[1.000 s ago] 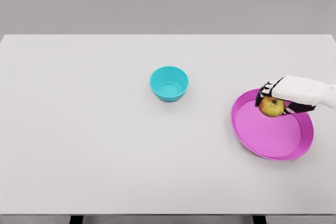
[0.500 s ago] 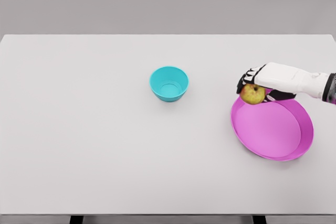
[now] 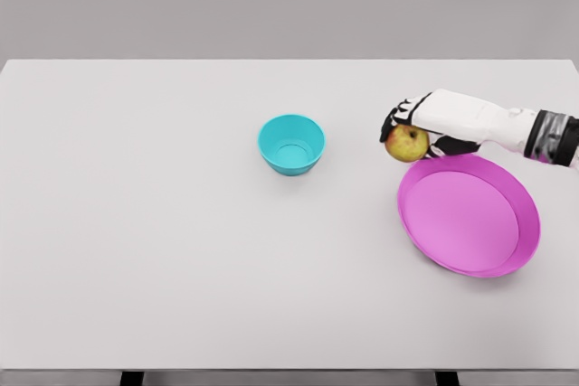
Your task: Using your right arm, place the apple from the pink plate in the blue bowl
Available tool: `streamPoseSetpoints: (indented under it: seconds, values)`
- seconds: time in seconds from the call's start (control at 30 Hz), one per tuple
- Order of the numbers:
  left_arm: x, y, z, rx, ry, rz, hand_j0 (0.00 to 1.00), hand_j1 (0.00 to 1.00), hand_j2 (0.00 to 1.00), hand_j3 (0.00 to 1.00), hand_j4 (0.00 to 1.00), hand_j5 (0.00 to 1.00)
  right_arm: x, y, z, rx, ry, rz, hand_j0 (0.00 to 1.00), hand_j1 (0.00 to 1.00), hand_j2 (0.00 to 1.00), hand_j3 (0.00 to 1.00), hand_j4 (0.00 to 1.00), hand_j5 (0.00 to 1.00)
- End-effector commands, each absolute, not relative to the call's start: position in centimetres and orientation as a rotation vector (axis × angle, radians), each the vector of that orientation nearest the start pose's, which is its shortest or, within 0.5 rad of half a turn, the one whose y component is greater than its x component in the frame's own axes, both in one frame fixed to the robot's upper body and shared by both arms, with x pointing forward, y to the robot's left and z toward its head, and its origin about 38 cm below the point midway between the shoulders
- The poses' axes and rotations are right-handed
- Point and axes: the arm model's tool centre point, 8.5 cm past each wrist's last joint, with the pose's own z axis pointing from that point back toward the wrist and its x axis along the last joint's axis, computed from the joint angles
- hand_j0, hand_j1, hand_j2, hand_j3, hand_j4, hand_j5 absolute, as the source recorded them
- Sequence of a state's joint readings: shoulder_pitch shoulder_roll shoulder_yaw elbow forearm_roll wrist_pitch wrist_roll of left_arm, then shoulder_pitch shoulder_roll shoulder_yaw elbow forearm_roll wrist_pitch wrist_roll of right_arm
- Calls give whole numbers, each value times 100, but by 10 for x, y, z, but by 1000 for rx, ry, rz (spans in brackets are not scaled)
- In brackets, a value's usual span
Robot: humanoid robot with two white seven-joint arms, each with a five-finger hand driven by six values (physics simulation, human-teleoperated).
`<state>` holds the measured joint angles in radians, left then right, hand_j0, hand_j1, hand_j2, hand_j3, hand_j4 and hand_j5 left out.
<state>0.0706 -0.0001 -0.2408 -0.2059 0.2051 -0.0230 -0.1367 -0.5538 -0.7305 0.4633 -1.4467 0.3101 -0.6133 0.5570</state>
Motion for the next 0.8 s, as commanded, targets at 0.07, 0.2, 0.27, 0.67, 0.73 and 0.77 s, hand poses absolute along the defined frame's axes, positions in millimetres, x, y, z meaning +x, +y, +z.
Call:
streamPoseSetpoints:
  seconds: [0.07,0.2,0.27,0.67,0.73,0.77]
  values:
    - [27,243,-263,-98,-150,-50,100,100,100,100,100,100,438,-285,216,-300,-1597,1918,54,54,54,54,54,54]
    - [26,243,-263,-98,-148,-50,100,100,100,100,100,100,441,-271,216,-292,-1614,1935,54,54,54,54,54,54]
    - [26,243,-263,-98,-148,-50,100,100,100,100,100,100,444,-264,218,-282,-1631,1936,54,54,54,54,54,54]
    - [27,243,-263,-97,-151,-50,100,100,100,100,100,100,459,-231,216,-241,-1646,1969,54,54,54,54,54,54]
    - [26,243,-263,-97,-150,-50,100,100,100,100,100,100,465,-224,215,-241,-1639,1980,54,54,54,54,54,54]
    - [26,243,-263,-98,-148,-50,100,100,100,100,100,100,466,-224,214,-240,-1633,1978,54,54,54,54,54,54]
